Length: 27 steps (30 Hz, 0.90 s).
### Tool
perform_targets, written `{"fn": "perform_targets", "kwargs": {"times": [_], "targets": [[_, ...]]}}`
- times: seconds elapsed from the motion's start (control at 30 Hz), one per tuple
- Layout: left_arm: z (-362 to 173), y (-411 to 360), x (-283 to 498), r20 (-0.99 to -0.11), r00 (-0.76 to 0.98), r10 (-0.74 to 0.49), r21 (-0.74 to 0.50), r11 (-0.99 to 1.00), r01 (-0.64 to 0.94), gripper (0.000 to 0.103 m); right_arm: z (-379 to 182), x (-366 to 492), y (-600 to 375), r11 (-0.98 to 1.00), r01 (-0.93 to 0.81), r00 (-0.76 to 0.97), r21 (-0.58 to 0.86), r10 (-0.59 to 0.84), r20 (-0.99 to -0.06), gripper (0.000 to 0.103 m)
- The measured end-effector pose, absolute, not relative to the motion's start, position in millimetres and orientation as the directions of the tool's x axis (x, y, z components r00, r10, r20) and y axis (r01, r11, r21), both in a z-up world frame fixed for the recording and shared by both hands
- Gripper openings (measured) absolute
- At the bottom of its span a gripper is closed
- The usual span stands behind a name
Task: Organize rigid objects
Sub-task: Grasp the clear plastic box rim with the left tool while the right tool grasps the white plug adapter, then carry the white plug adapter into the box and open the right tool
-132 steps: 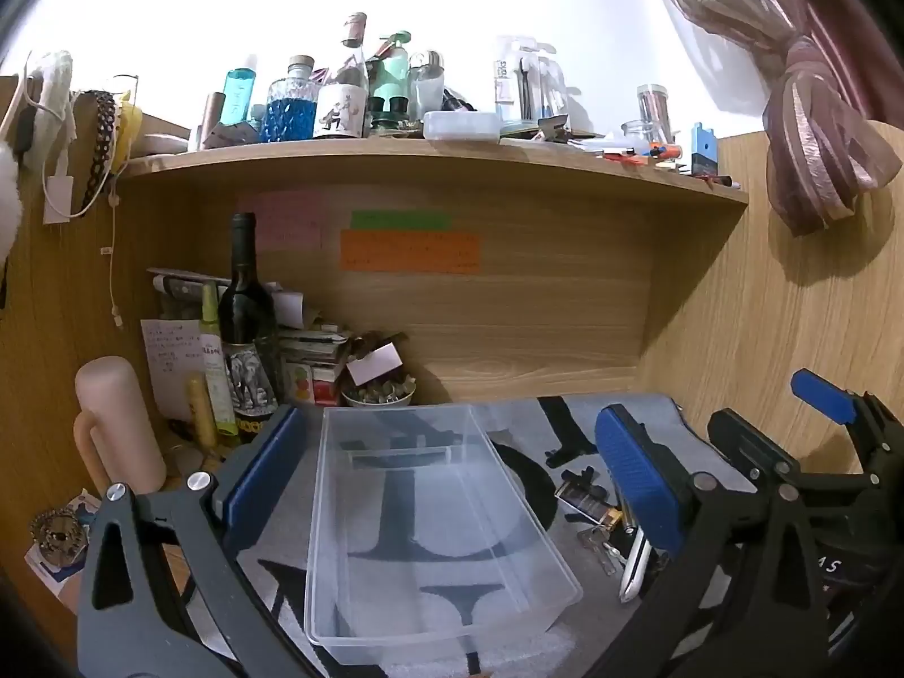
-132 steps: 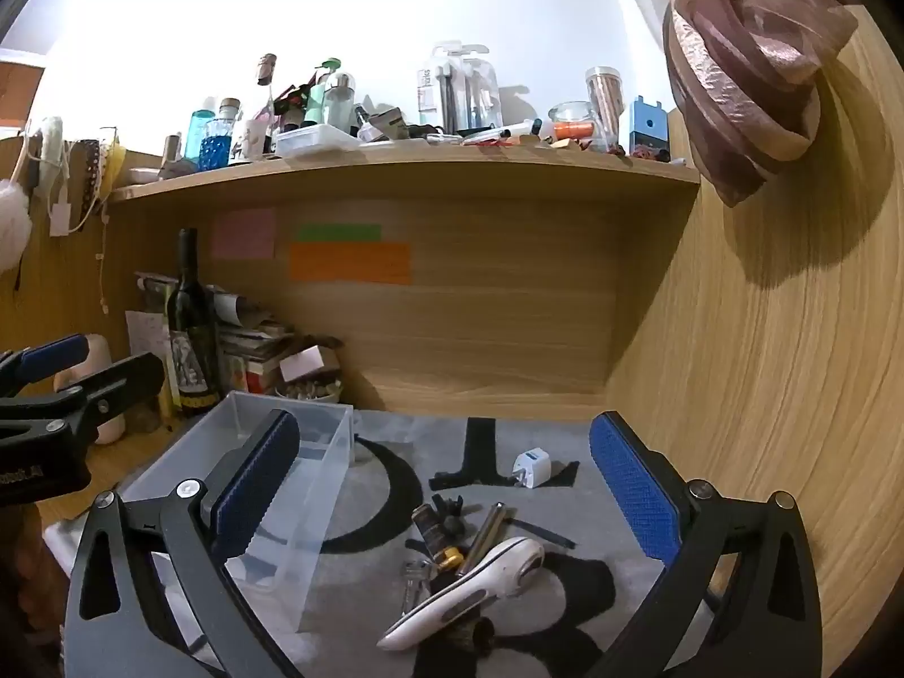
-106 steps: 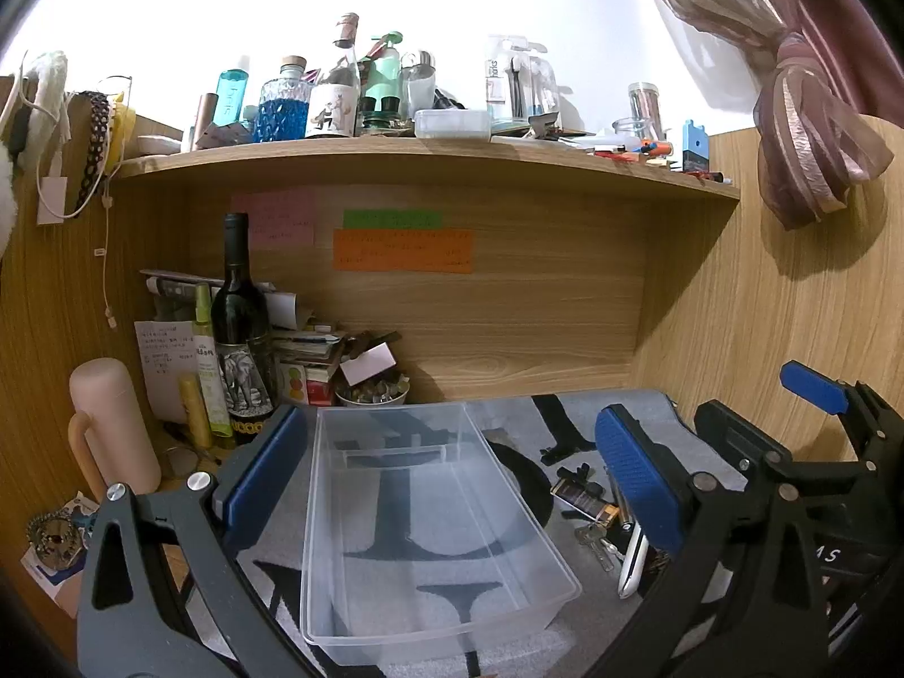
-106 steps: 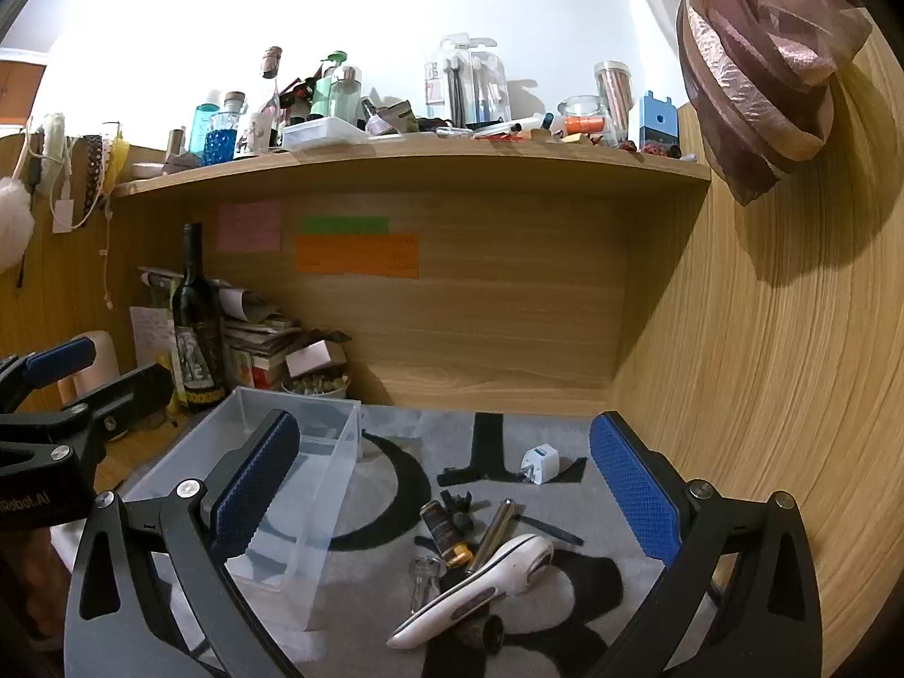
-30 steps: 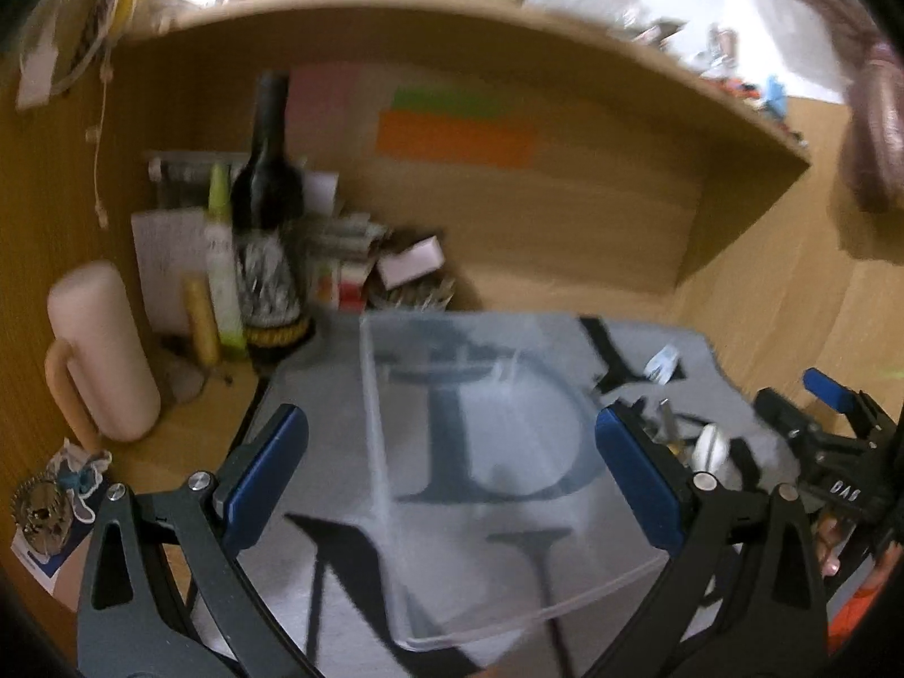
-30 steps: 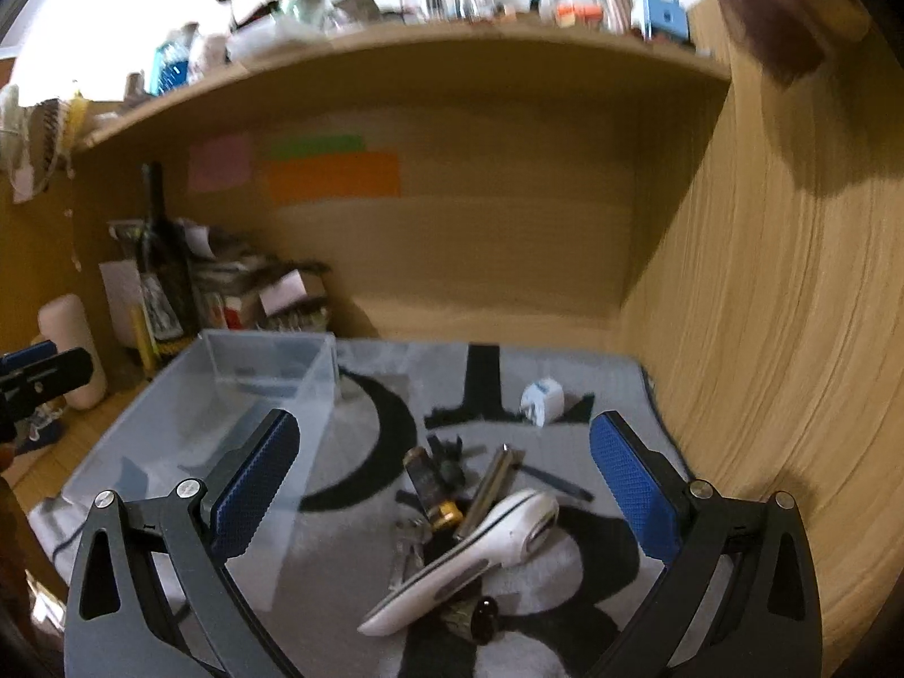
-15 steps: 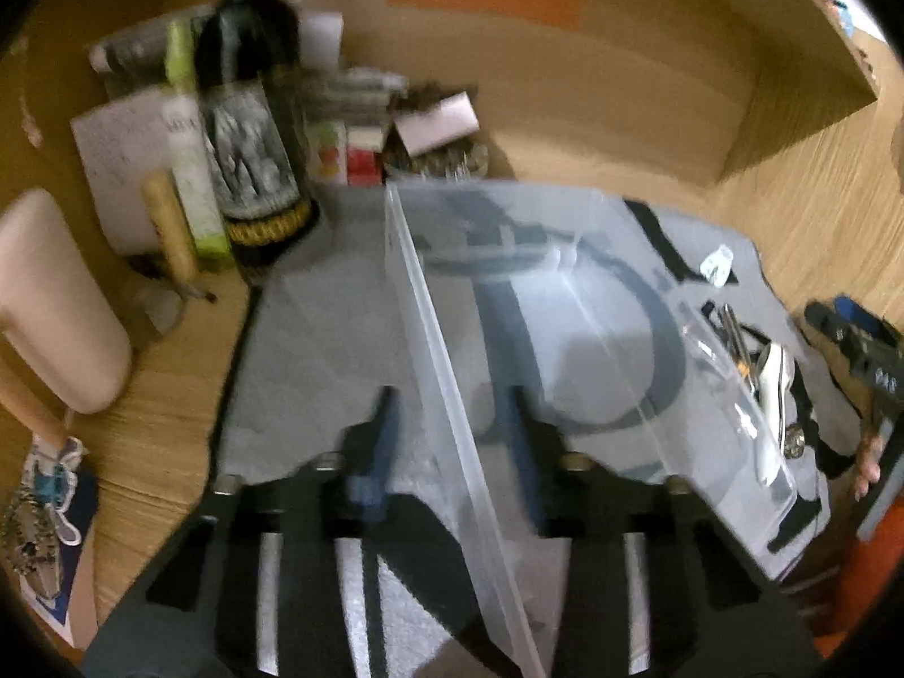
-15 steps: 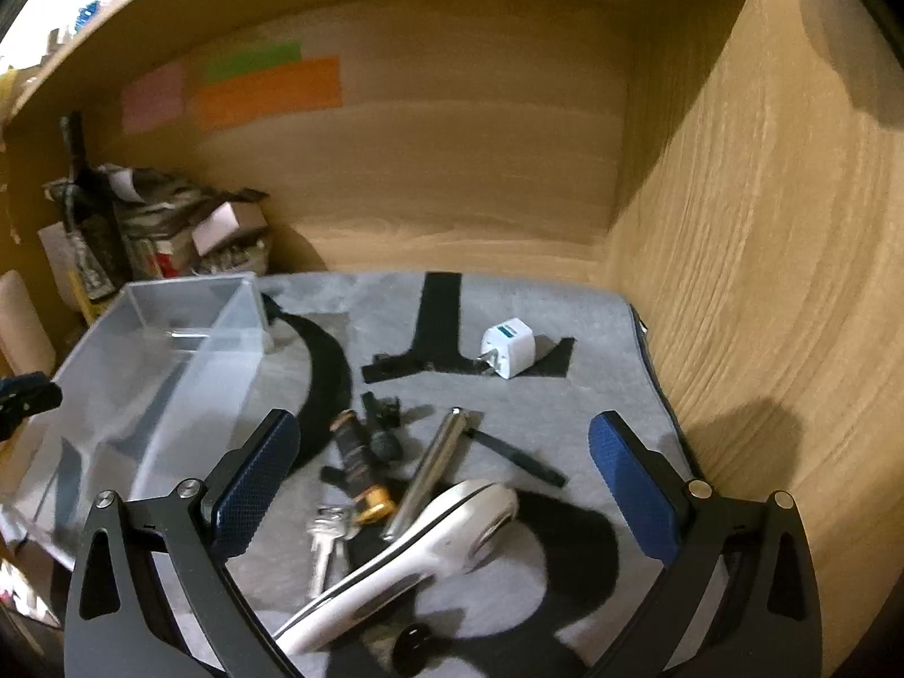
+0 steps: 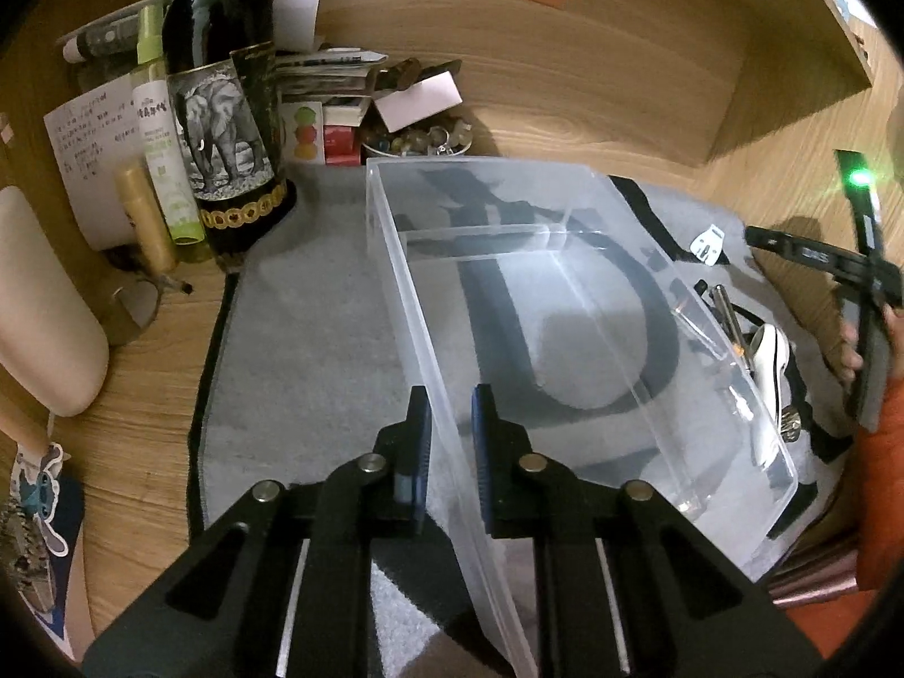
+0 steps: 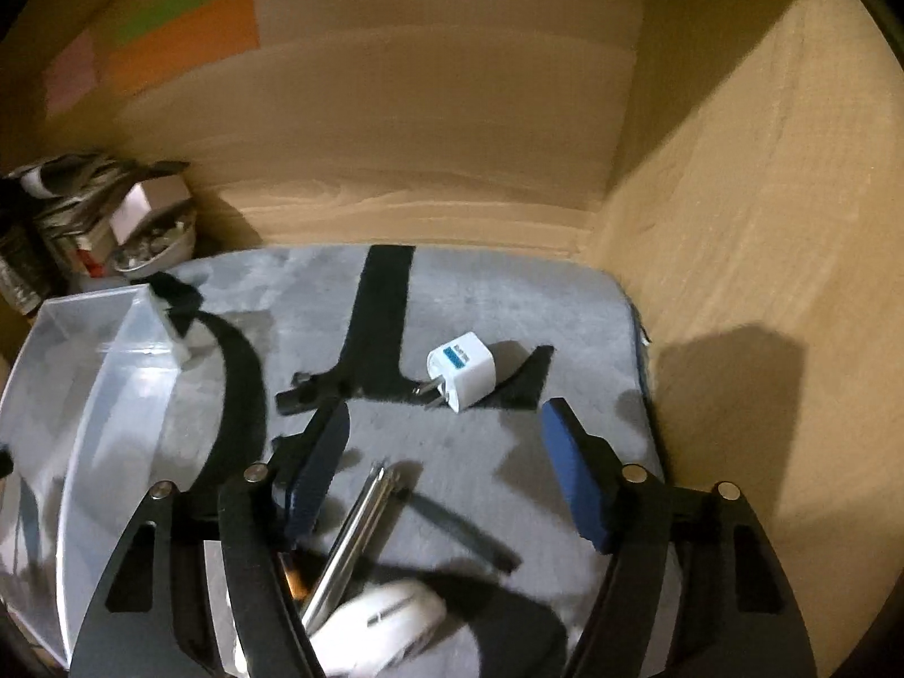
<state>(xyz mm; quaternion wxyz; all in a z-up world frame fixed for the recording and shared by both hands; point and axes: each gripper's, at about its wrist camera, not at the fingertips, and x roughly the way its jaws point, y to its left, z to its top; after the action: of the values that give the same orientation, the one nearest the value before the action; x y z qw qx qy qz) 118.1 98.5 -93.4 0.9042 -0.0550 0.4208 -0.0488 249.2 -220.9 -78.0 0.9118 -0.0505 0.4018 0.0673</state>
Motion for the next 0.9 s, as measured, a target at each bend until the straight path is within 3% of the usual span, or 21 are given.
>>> {"fn": "perform_targets", "kwargs": {"times": [0.37, 0.47, 0.53, 0.9], "targets": [[-94, 102, 122, -0.750, 0.645, -0.148, -0.167, 0.985, 0.032, 0.014, -117, 324, -224, 0.992, -0.126, 0.530, -0.013, 0.056, -0.846, 0.067], [-94, 102, 122, -0.749, 0.647, -0.146, -0.166, 0.986, 0.029, 0.014, -130, 338, -228, 0.994, -0.106, 0.492, -0.003, 0.050, -0.869, 0.054], [-94, 102, 122, -0.748, 0.648, -0.144, -0.166, 0.986, 0.028, 0.014, -138, 344, -230, 0.993, -0.109, 0.455, 0.038, 0.083, -0.887, 0.036], [-94, 100, 121, -0.746, 0.652, -0.134, -0.147, 0.988, 0.034, 0.014, -129, 312, -211, 0.987, -0.162, 0.494, 0.008, 0.088, -0.865, 0.027]]}}
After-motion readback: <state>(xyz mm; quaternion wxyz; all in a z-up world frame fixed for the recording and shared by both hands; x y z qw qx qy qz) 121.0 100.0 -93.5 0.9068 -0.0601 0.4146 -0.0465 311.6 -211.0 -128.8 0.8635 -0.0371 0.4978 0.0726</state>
